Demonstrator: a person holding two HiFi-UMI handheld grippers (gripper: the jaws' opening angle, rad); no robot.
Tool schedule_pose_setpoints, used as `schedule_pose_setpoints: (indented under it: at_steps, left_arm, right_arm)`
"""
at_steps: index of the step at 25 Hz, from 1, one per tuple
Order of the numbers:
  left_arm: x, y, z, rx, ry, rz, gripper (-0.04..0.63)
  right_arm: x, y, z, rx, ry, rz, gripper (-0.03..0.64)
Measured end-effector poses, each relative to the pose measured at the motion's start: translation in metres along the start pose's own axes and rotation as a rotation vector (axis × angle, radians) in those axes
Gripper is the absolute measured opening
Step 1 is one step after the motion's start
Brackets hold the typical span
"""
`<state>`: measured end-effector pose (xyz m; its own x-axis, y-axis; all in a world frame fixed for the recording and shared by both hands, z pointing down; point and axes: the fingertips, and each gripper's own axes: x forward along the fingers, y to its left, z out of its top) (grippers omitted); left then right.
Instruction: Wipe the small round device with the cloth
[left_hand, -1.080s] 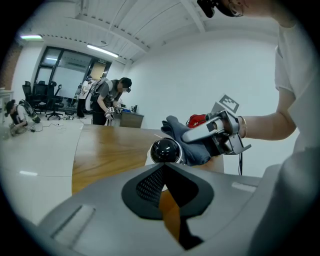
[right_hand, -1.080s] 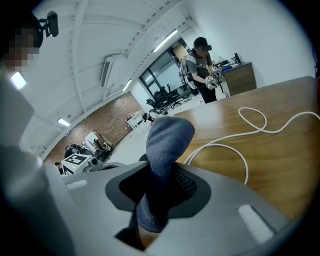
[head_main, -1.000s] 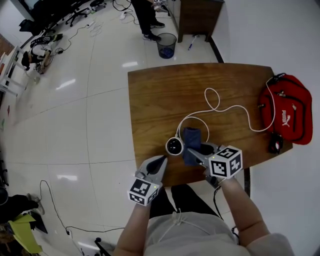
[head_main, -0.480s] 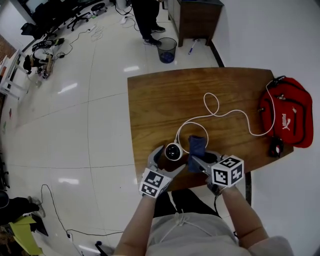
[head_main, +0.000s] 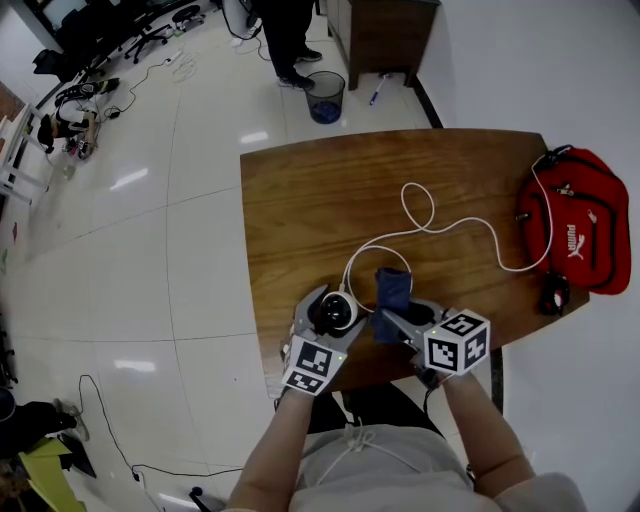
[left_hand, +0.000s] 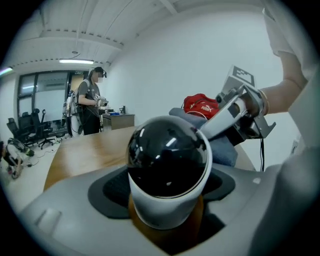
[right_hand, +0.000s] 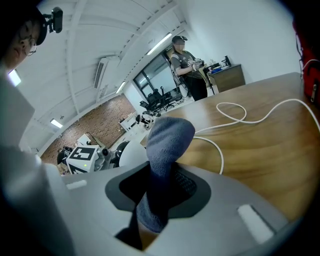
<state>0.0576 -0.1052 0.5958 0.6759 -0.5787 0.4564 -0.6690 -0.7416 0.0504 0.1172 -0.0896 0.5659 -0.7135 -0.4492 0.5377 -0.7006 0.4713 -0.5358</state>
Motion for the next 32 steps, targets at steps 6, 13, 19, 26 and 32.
schedule_pose_setpoints:
  at_steps: [6, 13, 19, 26, 32]
  left_arm:
    - [-0.005, -0.003, 0.003, -0.039, 0.008, -0.022, 0.377]
    - [-0.041, -0.03, 0.098, 0.029, -0.127, -0.133, 0.377]
    - [-0.063, -0.044, 0.165, 0.034, -0.203, -0.195, 0.377]
    - [-0.064, -0.052, 0.186, 0.059, -0.212, -0.19, 0.377]
    - [-0.061, -0.062, 0.183, 0.016, -0.214, -0.219, 0.376]
  right_arm:
    - [-0.011, -0.001, -0.004, 0.006, 0.017, -0.005, 0.107]
    - [-0.021, 0.009, -0.021, -0.035, 0.099, -0.027, 0.107]
    - [-0.025, 0.049, 0.018, -0.147, 0.009, 0.052, 0.107]
    - [-0.044, 0.085, 0.043, -0.363, -0.088, 0.125, 0.106]
    - [-0.056, 0.096, 0.019, -0.421, -0.059, 0.203, 0.106]
